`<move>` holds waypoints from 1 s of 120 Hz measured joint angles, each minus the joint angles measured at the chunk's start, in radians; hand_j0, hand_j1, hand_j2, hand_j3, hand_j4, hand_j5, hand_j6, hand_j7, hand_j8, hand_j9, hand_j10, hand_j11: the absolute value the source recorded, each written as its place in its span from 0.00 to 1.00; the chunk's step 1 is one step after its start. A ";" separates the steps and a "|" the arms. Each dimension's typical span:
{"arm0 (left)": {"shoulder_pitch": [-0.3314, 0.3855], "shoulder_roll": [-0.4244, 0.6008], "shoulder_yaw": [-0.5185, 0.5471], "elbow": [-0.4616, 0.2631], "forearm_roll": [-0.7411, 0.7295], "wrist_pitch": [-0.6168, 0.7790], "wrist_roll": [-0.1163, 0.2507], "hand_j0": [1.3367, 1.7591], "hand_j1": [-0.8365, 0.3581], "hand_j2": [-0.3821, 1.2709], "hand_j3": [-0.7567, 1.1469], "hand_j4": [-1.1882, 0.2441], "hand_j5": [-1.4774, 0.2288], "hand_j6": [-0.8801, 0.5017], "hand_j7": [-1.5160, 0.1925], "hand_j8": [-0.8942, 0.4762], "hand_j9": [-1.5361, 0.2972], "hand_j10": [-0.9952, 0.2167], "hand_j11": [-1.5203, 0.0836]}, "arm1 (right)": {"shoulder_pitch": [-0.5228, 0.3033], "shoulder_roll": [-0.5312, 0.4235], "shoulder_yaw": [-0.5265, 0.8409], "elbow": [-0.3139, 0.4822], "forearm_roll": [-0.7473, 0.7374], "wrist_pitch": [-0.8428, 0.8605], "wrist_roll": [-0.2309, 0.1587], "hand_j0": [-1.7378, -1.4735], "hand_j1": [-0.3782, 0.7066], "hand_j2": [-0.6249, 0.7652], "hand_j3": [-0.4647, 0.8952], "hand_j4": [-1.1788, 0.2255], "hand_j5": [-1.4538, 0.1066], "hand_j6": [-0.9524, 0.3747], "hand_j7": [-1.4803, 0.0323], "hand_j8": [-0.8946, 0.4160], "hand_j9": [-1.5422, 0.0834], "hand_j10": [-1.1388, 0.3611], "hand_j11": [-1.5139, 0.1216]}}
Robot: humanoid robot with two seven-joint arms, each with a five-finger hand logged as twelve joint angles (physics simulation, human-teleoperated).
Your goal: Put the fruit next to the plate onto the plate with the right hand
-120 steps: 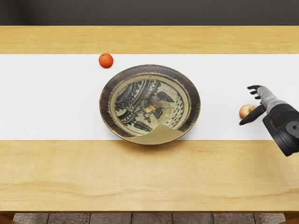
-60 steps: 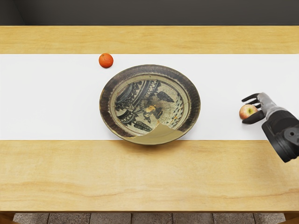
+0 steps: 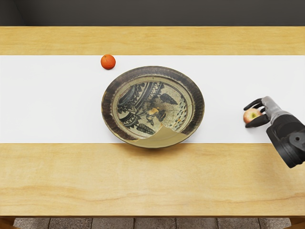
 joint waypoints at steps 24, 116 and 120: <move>0.000 0.000 0.000 0.000 0.000 0.000 0.000 0.76 0.99 0.23 0.40 0.83 0.87 0.64 0.89 0.65 0.84 0.82 0.95 | 0.002 -0.002 0.066 0.033 0.013 0.002 -0.001 0.34 0.57 0.58 0.34 0.33 0.32 0.41 0.36 0.44 0.35 0.37 0.34; 0.000 0.000 0.000 0.000 0.000 0.000 0.000 0.76 0.99 0.23 0.40 0.83 0.87 0.64 0.89 0.65 0.84 0.82 0.95 | 0.038 0.247 0.232 0.189 0.019 0.003 -0.001 0.32 0.56 0.56 0.34 0.36 0.30 0.40 0.37 0.43 0.35 0.37 0.34; 0.000 0.000 0.000 0.000 0.000 0.000 0.000 0.76 0.99 0.23 0.40 0.83 0.87 0.64 0.89 0.65 0.84 0.82 0.95 | 0.036 0.269 0.229 0.180 0.019 0.003 -0.001 0.32 0.56 0.56 0.34 0.36 0.30 0.39 0.37 0.43 0.35 0.37 0.33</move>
